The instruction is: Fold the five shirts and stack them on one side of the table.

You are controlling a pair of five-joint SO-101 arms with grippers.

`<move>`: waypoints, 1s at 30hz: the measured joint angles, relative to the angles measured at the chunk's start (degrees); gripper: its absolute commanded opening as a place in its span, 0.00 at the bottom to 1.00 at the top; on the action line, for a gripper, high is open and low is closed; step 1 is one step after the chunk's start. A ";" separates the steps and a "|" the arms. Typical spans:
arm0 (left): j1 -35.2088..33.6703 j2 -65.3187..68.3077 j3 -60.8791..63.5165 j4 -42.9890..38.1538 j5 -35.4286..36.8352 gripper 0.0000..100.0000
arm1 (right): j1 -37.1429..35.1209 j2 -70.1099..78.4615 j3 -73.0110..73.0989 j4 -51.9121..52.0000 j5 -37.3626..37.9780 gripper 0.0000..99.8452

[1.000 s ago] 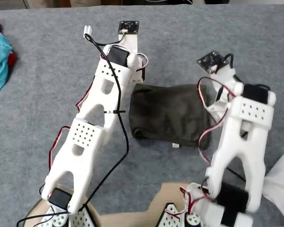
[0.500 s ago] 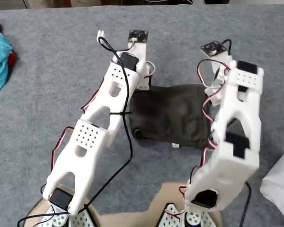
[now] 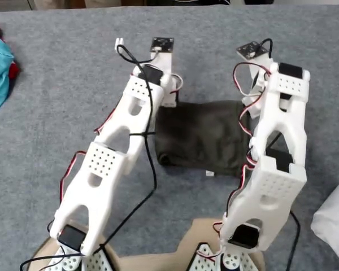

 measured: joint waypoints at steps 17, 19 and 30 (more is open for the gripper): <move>-2.81 0.00 0.00 -0.62 0.00 0.10 | -4.04 0.00 -6.24 14.77 -7.12 0.17; -2.81 0.00 0.00 -0.62 0.00 0.10 | -3.96 0.00 -6.24 17.14 -7.82 0.17; -2.81 0.09 -1.49 3.43 0.09 0.11 | -4.31 -10.46 2.37 20.84 -16.97 0.17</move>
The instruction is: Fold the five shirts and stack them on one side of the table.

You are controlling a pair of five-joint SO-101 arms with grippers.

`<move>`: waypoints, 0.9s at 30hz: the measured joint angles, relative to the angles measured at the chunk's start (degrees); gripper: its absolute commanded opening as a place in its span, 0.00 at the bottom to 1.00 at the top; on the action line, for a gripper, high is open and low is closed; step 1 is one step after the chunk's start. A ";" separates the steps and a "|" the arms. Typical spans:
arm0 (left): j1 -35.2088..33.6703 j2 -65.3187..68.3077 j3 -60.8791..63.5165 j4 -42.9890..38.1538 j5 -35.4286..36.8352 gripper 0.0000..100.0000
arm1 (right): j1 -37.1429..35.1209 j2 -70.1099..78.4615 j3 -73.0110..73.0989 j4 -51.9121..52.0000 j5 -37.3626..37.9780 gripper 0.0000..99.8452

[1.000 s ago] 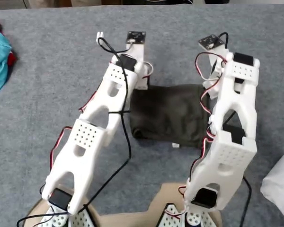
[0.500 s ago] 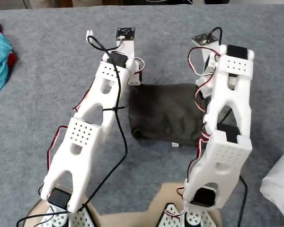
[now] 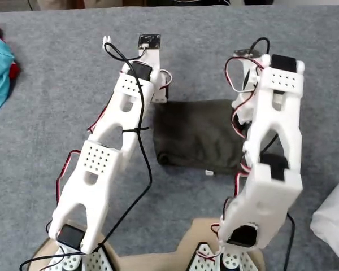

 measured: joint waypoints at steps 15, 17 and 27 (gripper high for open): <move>-0.97 -1.85 -15.47 16.26 -5.36 0.10 | 0.00 -26.55 29.89 1.85 -9.58 0.17; -0.97 -4.22 -13.36 16.26 -6.42 0.10 | 0.00 -28.40 32.70 1.93 -9.58 0.17; -0.97 -24.79 9.05 16.26 -9.76 0.10 | 0.00 -48.44 40.62 1.93 -14.51 0.17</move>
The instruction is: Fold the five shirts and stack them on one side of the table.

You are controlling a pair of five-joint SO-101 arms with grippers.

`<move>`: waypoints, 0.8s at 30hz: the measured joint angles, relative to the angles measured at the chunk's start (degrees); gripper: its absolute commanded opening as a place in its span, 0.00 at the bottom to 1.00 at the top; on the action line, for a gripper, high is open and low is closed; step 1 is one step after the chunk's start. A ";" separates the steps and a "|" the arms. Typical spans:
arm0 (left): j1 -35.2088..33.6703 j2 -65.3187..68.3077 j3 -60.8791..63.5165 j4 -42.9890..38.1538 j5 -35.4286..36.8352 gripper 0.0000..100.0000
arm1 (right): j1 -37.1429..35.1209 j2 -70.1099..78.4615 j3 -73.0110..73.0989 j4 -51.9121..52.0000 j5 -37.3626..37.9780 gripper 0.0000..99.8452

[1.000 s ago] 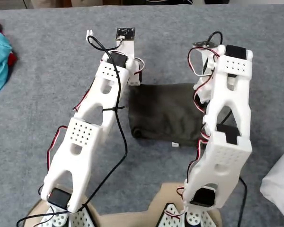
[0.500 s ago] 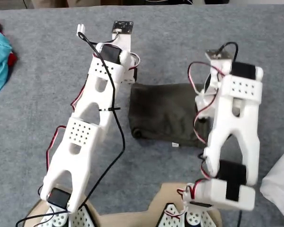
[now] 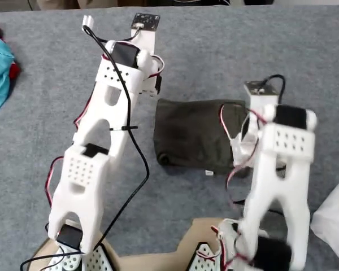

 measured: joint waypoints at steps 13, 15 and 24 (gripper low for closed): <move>-0.18 -24.88 29.71 0.00 -0.26 0.10 | -0.18 -10.11 23.21 -20.66 -42.90 0.17; -0.18 -26.11 30.77 0.00 -0.26 0.10 | -1.76 -7.21 23.21 -22.95 -45.36 0.17; -0.26 -26.55 31.30 -0.09 -0.44 0.10 | -6.77 10.37 21.01 -30.59 -54.77 0.33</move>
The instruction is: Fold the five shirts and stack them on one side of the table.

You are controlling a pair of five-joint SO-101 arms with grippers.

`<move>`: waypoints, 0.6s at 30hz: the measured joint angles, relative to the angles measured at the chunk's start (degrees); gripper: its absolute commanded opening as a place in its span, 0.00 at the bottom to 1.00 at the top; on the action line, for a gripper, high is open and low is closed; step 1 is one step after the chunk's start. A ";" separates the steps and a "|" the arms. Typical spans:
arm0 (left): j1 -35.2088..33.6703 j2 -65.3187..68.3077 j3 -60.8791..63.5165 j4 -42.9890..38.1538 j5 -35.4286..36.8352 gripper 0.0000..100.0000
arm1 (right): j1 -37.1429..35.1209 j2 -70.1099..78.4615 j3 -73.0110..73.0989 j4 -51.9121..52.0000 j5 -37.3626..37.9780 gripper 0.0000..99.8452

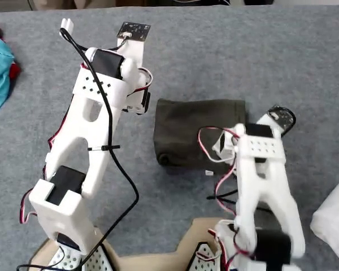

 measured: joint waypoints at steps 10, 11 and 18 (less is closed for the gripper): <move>-0.53 0.00 0.00 -0.18 0.00 0.10 | 0.00 14.24 -10.02 -1.85 -6.15 0.26; -0.53 0.00 0.00 -0.18 0.00 0.10 | 0.00 15.65 -11.34 -2.20 -6.24 0.23; -0.79 0.00 0.00 -0.18 0.00 0.10 | 0.00 25.14 -19.52 -2.64 -6.42 0.16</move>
